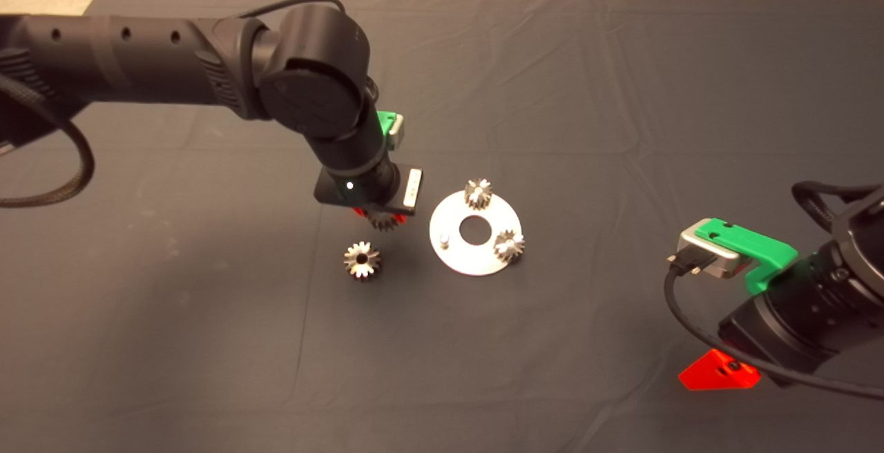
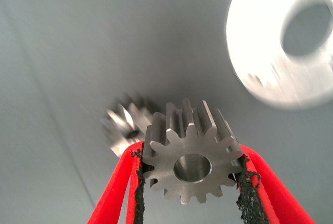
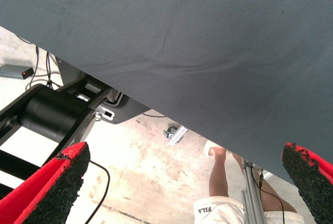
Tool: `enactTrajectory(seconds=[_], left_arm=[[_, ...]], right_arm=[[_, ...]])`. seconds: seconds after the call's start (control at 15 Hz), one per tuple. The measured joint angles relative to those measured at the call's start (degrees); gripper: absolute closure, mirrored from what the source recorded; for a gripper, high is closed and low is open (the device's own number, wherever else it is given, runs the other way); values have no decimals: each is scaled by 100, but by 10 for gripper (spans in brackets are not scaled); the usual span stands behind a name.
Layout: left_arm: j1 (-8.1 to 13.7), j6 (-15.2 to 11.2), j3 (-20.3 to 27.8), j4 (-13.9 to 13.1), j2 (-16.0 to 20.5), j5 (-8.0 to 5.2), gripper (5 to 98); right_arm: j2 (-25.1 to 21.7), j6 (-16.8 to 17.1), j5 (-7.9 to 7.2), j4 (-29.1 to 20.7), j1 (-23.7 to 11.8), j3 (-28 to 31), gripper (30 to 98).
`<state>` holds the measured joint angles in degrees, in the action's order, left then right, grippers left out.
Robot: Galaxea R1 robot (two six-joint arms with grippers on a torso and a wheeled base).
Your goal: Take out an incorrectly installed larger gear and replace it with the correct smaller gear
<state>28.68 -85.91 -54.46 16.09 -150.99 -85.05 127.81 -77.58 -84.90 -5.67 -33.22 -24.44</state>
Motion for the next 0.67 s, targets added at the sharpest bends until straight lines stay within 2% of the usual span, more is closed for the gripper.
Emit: enactTrajectory(seconds=[0.13, 0.27, 0.53, 0.67], left_arm=[[27, -1, 27, 5, -58, 18, 677], [42, 0, -11, 5, -133, -26, 677], [44, 21, -478, 5, -721, 1, 677], [41, 27, -596, 2, -861, 7, 679]], right_arm=[[0, 0, 0, 0, -1, 0, 308], [1, 0, 0, 0, -1, 0, 308], [-2, 0, -2, 0, -1, 0, 308], [0, 0, 0, 0, -1, 0, 308]])
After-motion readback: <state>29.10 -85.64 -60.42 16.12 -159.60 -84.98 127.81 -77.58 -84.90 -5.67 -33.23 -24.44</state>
